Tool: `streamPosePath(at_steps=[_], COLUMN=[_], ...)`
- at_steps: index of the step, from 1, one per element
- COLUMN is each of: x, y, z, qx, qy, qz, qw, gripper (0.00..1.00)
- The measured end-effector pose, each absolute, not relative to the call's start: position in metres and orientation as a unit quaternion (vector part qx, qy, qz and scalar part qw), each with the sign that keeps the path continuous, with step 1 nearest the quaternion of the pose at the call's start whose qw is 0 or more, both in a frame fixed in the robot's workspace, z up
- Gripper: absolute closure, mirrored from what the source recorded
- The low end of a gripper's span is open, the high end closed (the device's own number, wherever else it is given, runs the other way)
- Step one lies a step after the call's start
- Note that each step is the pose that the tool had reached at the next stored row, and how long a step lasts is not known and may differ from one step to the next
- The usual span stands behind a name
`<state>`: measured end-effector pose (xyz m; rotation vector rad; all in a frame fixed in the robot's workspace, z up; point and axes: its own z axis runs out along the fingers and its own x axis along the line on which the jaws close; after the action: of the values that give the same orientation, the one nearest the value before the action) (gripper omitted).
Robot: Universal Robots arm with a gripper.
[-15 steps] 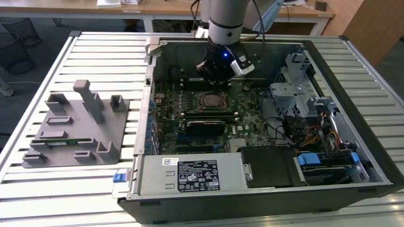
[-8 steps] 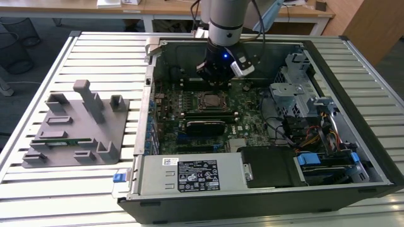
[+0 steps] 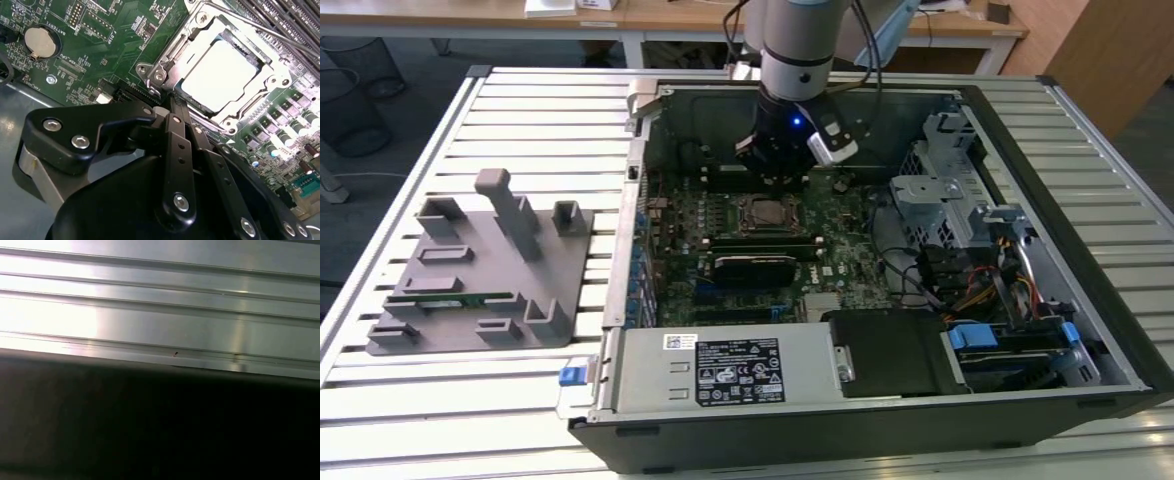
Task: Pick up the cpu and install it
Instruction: 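Install the first cpu locking lever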
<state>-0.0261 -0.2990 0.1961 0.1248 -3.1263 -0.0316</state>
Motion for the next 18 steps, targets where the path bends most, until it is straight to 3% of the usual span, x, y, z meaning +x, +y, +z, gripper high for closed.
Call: streamPosePath(at_steps=[4,10,18], x=[-0.026,-0.026,-0.026], y=[-0.299,-0.298,-0.299], z=[0.196,0.196,0.208], qx=[0.04,0.04,0.04], qy=[-0.999,-0.999,-0.999], qz=[-0.01,-0.027,-0.027], qw=[0.006,0.005,0.005], gripper=[0.89,0.89,0.89])
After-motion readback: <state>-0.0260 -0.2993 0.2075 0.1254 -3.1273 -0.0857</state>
